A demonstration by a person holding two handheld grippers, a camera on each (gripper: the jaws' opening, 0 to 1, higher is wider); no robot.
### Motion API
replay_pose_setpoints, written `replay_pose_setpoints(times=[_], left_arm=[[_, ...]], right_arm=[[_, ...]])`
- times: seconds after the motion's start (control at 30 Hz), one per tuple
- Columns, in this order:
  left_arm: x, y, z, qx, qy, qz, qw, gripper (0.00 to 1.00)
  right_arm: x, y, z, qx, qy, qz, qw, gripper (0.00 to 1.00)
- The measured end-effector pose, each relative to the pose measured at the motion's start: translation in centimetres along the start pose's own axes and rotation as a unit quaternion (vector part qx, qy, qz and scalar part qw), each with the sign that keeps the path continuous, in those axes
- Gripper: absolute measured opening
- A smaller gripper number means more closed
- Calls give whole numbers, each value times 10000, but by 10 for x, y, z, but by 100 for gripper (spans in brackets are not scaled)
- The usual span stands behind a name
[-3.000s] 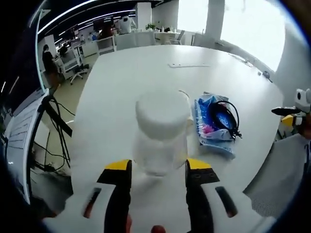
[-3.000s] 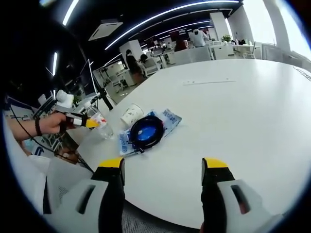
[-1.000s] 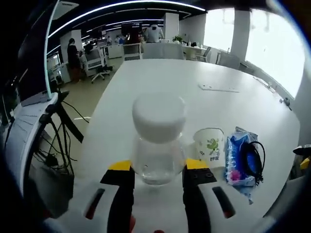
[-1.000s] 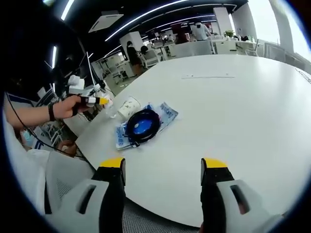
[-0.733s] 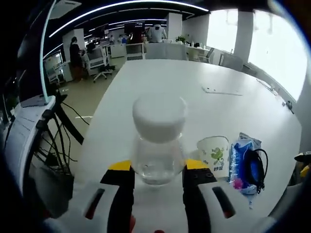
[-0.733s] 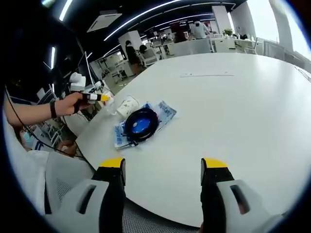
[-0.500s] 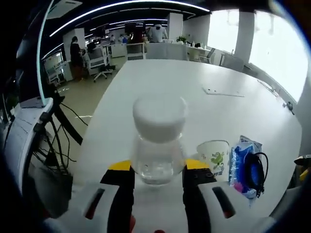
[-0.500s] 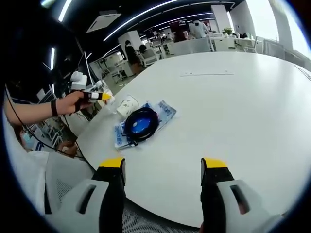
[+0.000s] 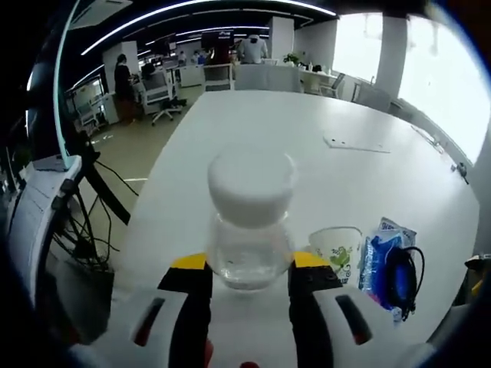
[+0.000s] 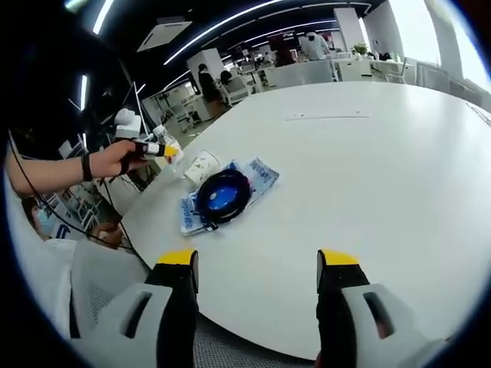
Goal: Arrange the tabletop items into an orderly group along one side of the table until the central work area is clear of visible clutter.
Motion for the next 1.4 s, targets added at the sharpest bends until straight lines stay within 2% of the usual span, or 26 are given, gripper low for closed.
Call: replay_pose_setpoints(times=[0.13,0.27,0.5,0.77,1.0,1.1,1.4], left_arm=[[-1,-2,-1,-93,-29,15,10000,38],[-1,-6,3,-196,-76,16,9998,46],[-12,-9,9,-173,-81,11,9998,46],[-32,-39,16,-217,-69,-57,9997,43],[-35,-62,16,-267,-107,-175,9994,43],[-40,-71,22,-337,-181,-207,9991,42],[-45,-93,46,-144,-410,-349,9984,41]], right_arm=[[0,4,1,60,0,106,9999,61],[0,6,4,170,-17,194,9997,61],[-3,10,5,162,11,260,9995,61],[-8,4,7,189,28,317,9993,61],[-12,0,8,223,35,343,9992,61],[-12,-2,8,228,51,335,9992,61],[-12,-6,4,196,161,328,9991,60]])
Point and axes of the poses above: the point that each gripper's makers call its tool centre point, and the gripper's own axes: x roughly forward along the fingers, z roughly to its right, y roughly out of its top, the point moved 3 cm from there along -x, roughly backward along the fingers, and after that the axes turned 15 degrees about -y, right-handed, at the moved point
